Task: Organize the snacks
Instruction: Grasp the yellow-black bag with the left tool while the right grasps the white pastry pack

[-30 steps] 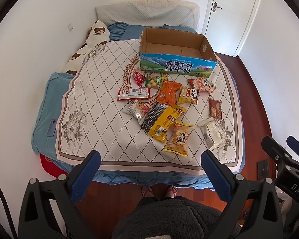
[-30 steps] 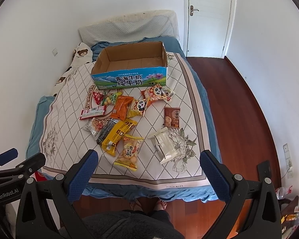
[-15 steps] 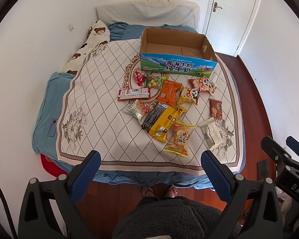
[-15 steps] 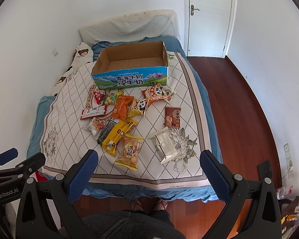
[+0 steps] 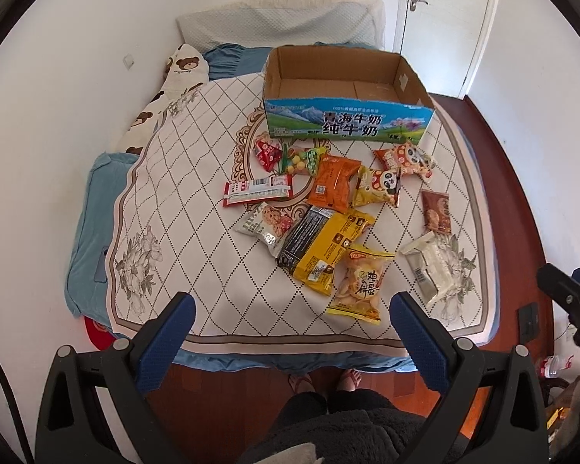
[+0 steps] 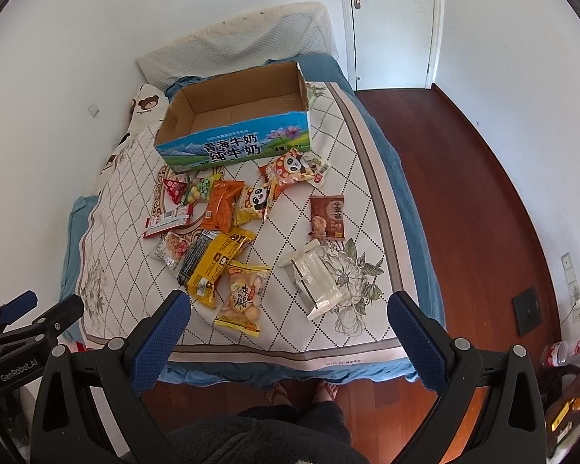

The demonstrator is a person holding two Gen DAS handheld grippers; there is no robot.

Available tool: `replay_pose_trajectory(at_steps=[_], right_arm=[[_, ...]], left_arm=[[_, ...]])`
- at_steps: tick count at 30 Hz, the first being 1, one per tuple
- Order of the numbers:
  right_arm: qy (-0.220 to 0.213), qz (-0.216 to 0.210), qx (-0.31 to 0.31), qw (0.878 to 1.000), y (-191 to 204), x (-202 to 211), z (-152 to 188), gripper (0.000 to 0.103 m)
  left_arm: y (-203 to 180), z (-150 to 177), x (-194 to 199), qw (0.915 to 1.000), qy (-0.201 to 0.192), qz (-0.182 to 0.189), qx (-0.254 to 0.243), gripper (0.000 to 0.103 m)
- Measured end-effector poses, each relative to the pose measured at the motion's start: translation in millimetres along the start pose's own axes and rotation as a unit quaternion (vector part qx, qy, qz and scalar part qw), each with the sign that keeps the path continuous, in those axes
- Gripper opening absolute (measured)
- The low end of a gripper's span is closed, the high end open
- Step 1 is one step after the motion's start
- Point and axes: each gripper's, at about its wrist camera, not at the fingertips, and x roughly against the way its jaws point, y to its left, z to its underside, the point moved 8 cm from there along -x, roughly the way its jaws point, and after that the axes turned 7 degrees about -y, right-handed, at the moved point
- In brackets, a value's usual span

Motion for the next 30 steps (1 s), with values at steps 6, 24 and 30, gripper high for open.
replay_pose_trajectory(at_steps=[6, 24, 30], right_arm=[[0.063, -0.013, -0.019, 0.998, -28, -76, 8, 0.103], [0.255, 0.02, 0.025, 0.966, -17, -266, 59, 0.103], [0.303, 0.03, 0.052, 0.951, -17, -299, 74, 0.103]], left_arm=[[-15, -1, -85, 0.9937, 0.066, -0.016, -0.089, 0.103], [-63, 7, -292, 0.9218, 0.229, 0.068, -0.306, 0.102], [-68, 12, -310, 0.9181, 0.237, 0.091, -0.305, 0.084]])
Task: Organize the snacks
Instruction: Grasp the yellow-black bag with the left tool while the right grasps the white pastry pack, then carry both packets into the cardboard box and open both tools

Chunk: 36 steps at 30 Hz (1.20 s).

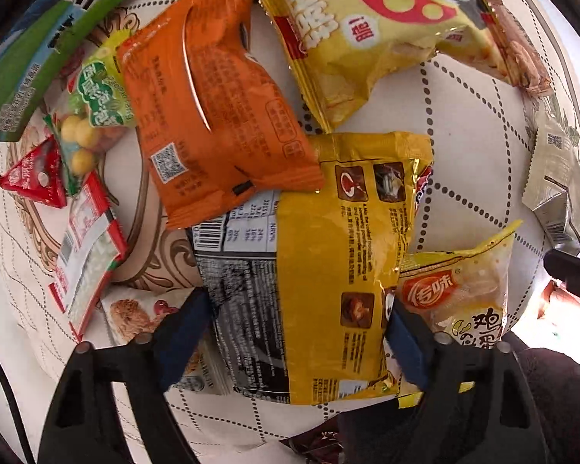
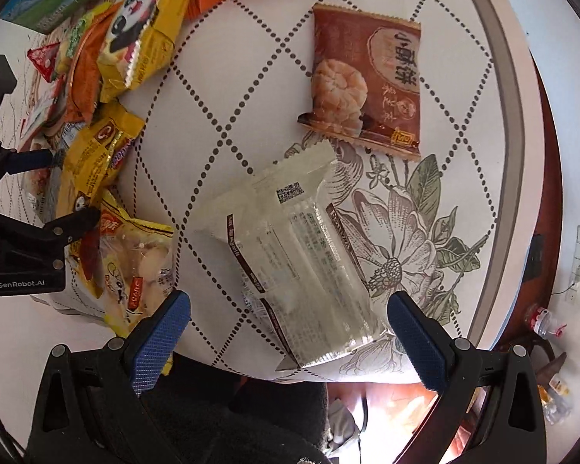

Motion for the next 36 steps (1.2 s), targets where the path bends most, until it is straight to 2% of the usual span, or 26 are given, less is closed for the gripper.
replay_pose_trajectory(at_steps=[2, 4, 5, 6, 10, 12, 15, 16, 17, 19, 23, 27, 29, 31, 36], right_arm=[[-0.003, 0.006, -0.001, 1.0, 0, -7, -6, 0.102], [-0.01, 0.006, -0.023, 1.0, -5, -11, -11, 0.085], [-0.011, -0.001, -0.042, 0.999, -9, -12, -15, 0.081], [-0.014, -0.01, -0.064, 0.998, -12, -12, -16, 0.076], [-0.024, -0.031, -0.149, 0.988, -21, -10, -18, 0.071], [-0.026, -0.07, -0.204, 0.976, -23, -8, -20, 0.071], [-0.038, -0.162, -0.288, 0.943, -24, -4, -31, 0.071], [-0.036, -0.179, -0.295, 0.938, -23, -5, -34, 0.075], [-0.033, -0.174, -0.292, 0.94, -23, -6, -35, 0.077], [-0.04, -0.14, -0.268, 0.952, -25, 3, -38, 0.081], [-0.023, -0.11, -0.2, 0.973, 1, 6, -42, 0.081], [-0.022, -0.046, -0.145, 0.988, 18, -6, -43, 0.081], [-0.025, -0.021, -0.139, 0.99, 21, -8, -44, 0.08], [-0.035, -0.009, -0.146, 0.989, 33, -7, -39, 0.065], [-0.049, -0.014, -0.163, 0.985, 48, 11, -35, 0.064]], left_arm=[[3, 0, -1, 0.9997, -0.011, -0.001, 0.022, 0.084], [13, 6, 4, 0.9977, -0.021, 0.002, 0.064, 0.083], [19, 9, 5, 0.9954, -0.022, 0.004, 0.093, 0.083], [25, 14, 6, 0.9918, -0.021, 0.007, 0.126, 0.082], [48, 30, 8, 0.9729, -0.006, 0.019, 0.231, 0.08], [53, 33, 4, 0.9654, 0.001, 0.024, 0.26, 0.08], [52, 23, -8, 0.9685, 0.018, 0.034, 0.246, 0.084], [52, 17, -10, 0.9699, 0.021, 0.043, 0.239, 0.087], [54, 10, -14, 0.9712, 0.024, 0.049, 0.232, 0.087], [56, 8, -25, 0.9718, 0.022, 0.063, 0.226, 0.087], [66, 11, -24, 0.9702, 0.009, 0.084, 0.227, 0.086], [71, 17, -15, 0.9713, -0.01, 0.075, 0.226, 0.084], [73, 24, -8, 0.9719, -0.019, 0.065, 0.226, 0.083], [71, 31, -2, 0.9731, -0.025, 0.057, 0.222, 0.083], [56, 51, 2, 0.9724, -0.026, 0.065, 0.223, 0.083]])
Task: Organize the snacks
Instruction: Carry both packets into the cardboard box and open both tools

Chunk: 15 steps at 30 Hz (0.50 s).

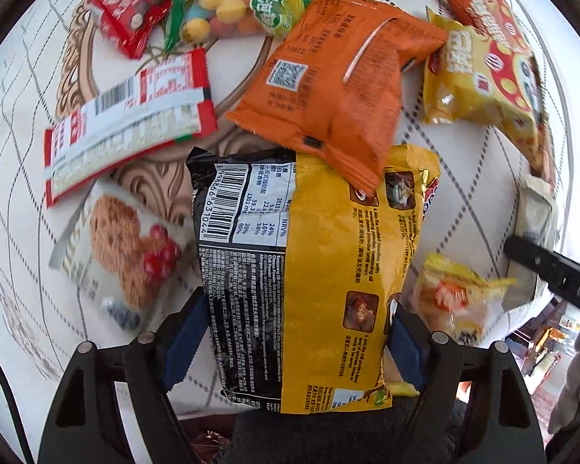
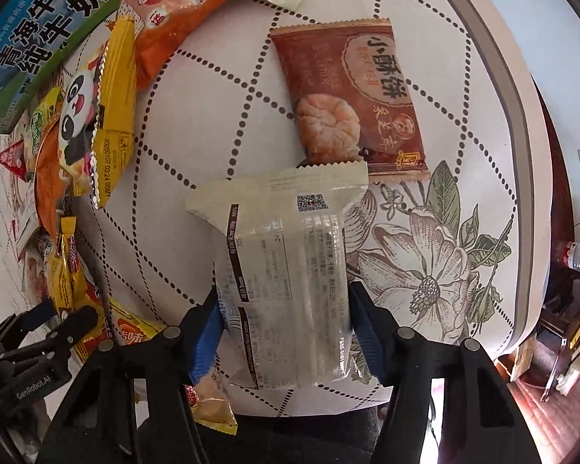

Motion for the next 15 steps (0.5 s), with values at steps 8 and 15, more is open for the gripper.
replay_pose_trajectory(at_steps=[8, 15], right_arm=[[-0.004, -0.057, -0.007, 0.998, 8, 51, 3, 0.063], [-0.031, -0.131, 0.046, 0.99, 50, 127, -27, 0.063]], left_arm=[[16, 16, 39, 0.9995, -0.019, 0.008, 0.023, 0.083], [13, 0, 125, 0.9941, -0.083, 0.031, 0.063, 0.083]])
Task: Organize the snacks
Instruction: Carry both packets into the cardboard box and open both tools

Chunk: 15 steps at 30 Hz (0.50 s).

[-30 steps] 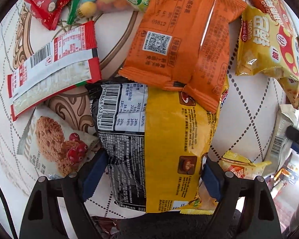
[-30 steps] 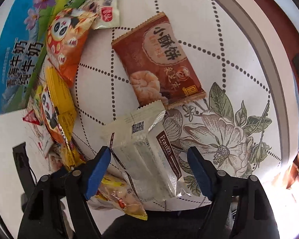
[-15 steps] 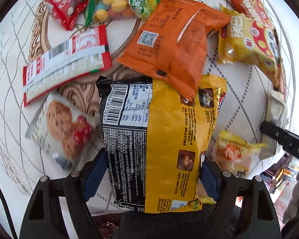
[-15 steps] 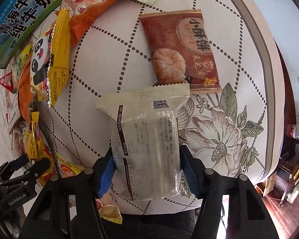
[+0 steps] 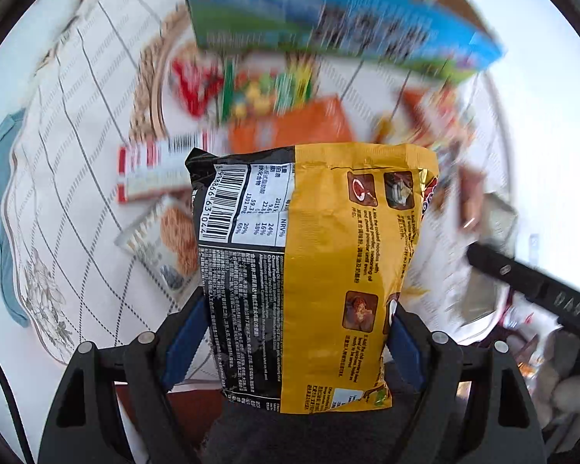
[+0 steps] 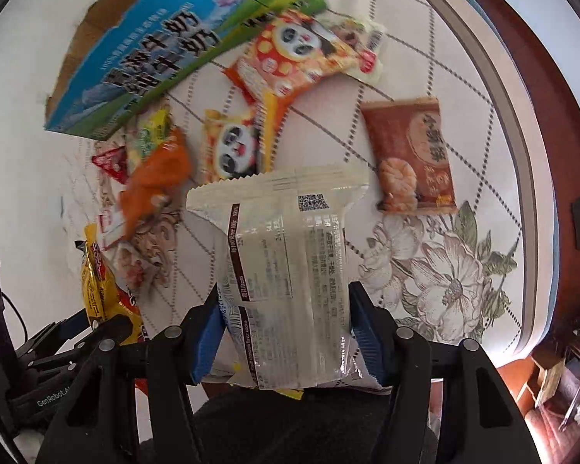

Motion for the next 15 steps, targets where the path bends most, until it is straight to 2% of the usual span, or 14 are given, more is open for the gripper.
replay_pose_trajectory(at_steps=[2, 6, 11, 15], right_arm=[[-0.012, -0.021, 0.02, 1.0, 16, 15, -18, 0.063], [-0.039, -0.062, 0.042, 0.996, 38, 33, -60, 0.063], [-0.076, -0.09, 0.059, 0.991, 58, 68, -126, 0.063], [-0.101, -0.078, 0.075, 0.989, 79, 66, -200, 0.063]], left_arm=[[-7, -17, 24, 0.9997, -0.019, 0.011, 0.012, 0.083], [-28, -78, 65, 0.9971, -0.06, 0.034, 0.032, 0.083], [-42, -172, 82, 0.9924, -0.114, 0.028, 0.037, 0.083], [-40, -257, 68, 0.9922, -0.12, 0.002, 0.034, 0.083]])
